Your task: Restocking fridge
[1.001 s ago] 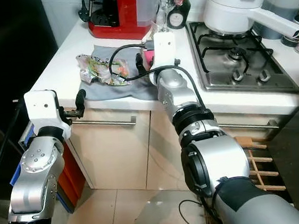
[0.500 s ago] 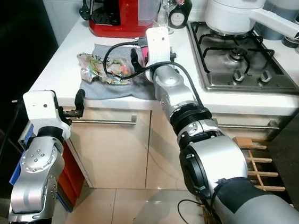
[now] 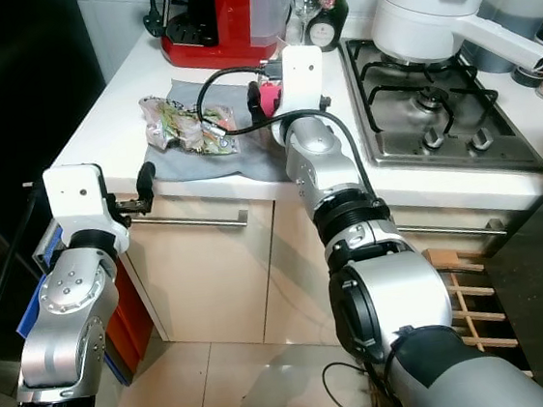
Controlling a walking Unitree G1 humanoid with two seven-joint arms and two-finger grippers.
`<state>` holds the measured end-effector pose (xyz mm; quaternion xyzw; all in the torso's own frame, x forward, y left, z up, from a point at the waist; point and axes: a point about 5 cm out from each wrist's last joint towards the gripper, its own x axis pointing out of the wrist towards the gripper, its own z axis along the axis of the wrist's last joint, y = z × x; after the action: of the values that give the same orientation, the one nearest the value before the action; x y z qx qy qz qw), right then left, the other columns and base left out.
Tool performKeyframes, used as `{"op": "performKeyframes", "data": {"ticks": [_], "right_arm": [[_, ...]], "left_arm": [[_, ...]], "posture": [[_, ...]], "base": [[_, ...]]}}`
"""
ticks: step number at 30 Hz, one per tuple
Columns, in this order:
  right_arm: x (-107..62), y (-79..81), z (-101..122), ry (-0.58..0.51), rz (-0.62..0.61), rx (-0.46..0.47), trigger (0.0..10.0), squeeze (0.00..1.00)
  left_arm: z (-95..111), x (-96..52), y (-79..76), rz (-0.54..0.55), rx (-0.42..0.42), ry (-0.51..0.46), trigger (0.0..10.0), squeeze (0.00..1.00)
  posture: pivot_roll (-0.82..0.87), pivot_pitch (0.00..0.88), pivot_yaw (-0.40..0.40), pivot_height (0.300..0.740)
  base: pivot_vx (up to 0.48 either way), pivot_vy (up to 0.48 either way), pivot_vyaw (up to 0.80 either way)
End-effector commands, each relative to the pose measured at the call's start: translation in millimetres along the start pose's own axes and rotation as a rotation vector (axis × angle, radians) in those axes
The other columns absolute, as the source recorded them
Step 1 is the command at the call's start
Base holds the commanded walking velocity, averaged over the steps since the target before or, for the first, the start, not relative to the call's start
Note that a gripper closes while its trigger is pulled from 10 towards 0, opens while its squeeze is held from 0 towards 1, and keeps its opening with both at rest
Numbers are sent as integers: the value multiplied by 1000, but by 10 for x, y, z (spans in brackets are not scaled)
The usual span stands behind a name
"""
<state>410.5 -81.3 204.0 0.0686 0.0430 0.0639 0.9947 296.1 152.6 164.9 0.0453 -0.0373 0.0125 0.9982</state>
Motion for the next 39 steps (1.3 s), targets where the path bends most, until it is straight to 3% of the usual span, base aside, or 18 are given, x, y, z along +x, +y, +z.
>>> {"op": "performKeyframes", "data": {"ticks": [1,12,21,28,32,39], "right_arm": [[-9,-2,-4,13,-2,27,10000,0],[-25,-8,-111,102,-36,114,10000,0],[-39,-36,97,-38,-63,8,10000,0],[-56,-43,146,-60,-74,17,10000,0],[-85,-58,165,-86,-81,31,10000,0],[-145,-10,45,-16,-66,108,10000,0]], "left_arm": [[21,23,-41,-7,5,-8,10000,0],[18,15,-54,-9,5,-8,10000,0],[17,9,-56,-8,10,-8,10000,0],[16,9,-64,-14,11,-7,10000,0],[20,6,-116,-58,23,-7,10000,0],[128,-12,-214,-161,46,-73,10000,0]], "posture": [[137,0,-82,740],[135,0,-83,740],[133,0,-82,740],[132,0,-82,740],[128,0,-81,740],[128,0,-83,740]], "base": [[0,0,0],[0,0,0],[0,0,0],[0,0,0],[0,0,0],[0,0,0]]}}
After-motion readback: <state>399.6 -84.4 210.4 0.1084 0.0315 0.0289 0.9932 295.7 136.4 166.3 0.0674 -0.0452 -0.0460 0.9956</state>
